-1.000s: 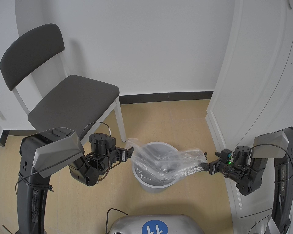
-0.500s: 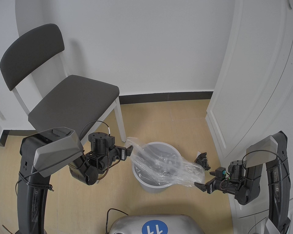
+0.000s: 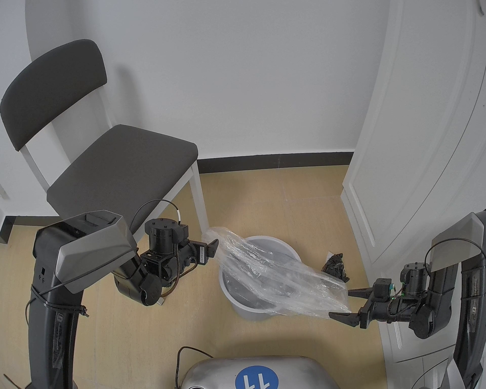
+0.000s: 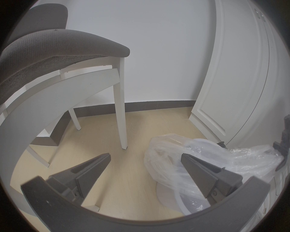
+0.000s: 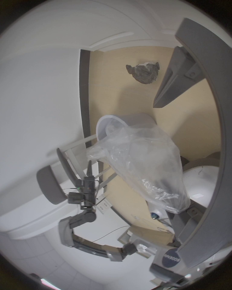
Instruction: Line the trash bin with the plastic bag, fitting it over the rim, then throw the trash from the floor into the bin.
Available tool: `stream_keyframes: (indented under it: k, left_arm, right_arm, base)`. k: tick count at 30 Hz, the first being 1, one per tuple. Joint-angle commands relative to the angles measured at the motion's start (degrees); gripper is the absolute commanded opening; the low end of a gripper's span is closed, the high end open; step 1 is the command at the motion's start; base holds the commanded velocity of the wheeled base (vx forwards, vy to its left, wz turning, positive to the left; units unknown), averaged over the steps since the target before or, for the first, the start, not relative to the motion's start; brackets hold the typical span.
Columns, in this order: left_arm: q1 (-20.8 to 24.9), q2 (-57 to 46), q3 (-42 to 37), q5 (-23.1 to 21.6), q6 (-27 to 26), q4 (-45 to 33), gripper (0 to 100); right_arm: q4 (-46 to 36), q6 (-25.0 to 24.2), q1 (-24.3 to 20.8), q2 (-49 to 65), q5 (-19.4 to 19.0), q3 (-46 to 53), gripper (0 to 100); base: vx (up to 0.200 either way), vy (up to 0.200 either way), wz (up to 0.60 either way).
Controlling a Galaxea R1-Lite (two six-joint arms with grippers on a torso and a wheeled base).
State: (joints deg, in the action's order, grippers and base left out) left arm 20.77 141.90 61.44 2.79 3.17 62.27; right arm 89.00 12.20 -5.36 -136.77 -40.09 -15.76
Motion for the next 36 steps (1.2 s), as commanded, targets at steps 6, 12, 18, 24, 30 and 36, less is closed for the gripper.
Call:
stream_keyframes:
  k: [6, 12, 18, 24, 30, 36]
  left_arm:
    - [-0.03, 0.66, 0.08, 0.11, -0.01, 0.04, 100]
    - [-0.21, 2.77, 1.93, 0.28, -0.01, -0.31, 100]
    - [-0.91, 5.05, 4.83, 0.64, 0.08, -0.48, 100]
    - [-2.23, 9.19, 11.24, 4.68, 0.17, -2.77, 100]
    - [-3.63, 10.68, 14.15, 6.17, 0.26, -3.73, 100]
    - [-3.99, 10.59, 14.58, 6.26, 0.26, -4.44, 100]
  right_arm:
    - [1.0, -2.89, 2.99, -3.16, -0.77, -4.89, 100]
    - [1.0, -3.15, 5.36, -5.0, -0.95, -7.0, 100]
    - [1.0, -3.06, 6.59, -5.09, -1.57, -6.56, 100]
    - [1.0, -2.53, 9.67, -4.12, -6.31, -6.12, 100]
    - [1.0, -2.36, 12.31, -3.51, -8.6, -5.86, 100]
    - [1.0, -2.27, 15.3, -3.51, -13.52, -5.95, 100]
  base:
    - [0.0, 0.0, 0.0]
    - [0.0, 0.0, 0.0]
    - [0.0, 0.0, 0.0]
    - [0.0, 0.0, 0.0]
    - [0.0, 0.0, 0.0]
    - [0.0, 0.0, 0.0]
